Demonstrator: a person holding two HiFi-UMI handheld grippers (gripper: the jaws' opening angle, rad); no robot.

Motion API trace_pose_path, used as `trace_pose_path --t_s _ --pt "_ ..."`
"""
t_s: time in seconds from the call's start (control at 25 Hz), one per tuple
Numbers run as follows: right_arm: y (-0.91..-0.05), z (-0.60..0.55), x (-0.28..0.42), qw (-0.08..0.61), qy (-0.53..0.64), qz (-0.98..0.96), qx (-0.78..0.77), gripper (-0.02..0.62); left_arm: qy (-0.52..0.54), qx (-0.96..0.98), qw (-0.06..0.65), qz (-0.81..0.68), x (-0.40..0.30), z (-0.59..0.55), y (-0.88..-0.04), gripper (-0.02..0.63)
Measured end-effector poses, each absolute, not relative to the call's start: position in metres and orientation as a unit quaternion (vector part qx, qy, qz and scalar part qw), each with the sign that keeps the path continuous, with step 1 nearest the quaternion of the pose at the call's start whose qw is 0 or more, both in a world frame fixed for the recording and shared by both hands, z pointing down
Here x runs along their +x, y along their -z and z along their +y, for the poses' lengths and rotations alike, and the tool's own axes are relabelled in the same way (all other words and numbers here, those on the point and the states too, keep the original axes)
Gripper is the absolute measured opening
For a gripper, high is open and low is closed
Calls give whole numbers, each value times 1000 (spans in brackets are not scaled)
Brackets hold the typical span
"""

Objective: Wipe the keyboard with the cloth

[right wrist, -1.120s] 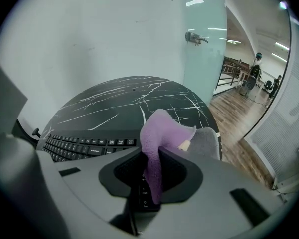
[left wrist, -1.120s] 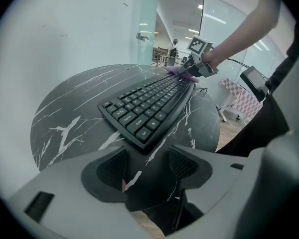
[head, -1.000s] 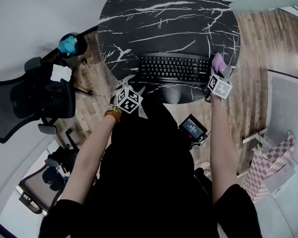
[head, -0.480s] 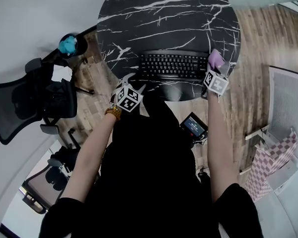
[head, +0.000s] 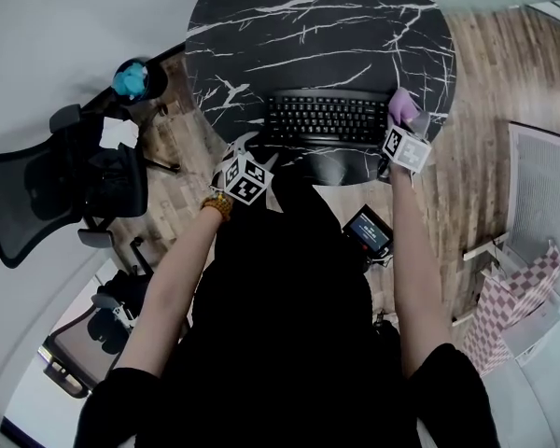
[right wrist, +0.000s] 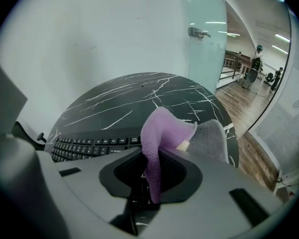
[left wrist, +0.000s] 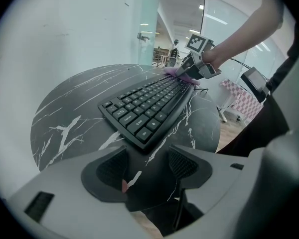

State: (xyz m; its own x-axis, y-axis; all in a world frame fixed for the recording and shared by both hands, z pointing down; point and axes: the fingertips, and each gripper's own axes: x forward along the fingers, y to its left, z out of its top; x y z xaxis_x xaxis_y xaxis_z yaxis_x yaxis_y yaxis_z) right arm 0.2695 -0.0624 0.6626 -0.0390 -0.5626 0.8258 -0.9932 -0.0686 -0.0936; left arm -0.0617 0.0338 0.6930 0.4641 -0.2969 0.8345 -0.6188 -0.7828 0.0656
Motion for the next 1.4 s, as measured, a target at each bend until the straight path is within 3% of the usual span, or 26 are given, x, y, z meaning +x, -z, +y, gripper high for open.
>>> trace_pose_path --t_s 1.4 --pt "-665 -56 200 313 -366 -650 588 84 -443 833 187 -274 -62 34 -694 256"
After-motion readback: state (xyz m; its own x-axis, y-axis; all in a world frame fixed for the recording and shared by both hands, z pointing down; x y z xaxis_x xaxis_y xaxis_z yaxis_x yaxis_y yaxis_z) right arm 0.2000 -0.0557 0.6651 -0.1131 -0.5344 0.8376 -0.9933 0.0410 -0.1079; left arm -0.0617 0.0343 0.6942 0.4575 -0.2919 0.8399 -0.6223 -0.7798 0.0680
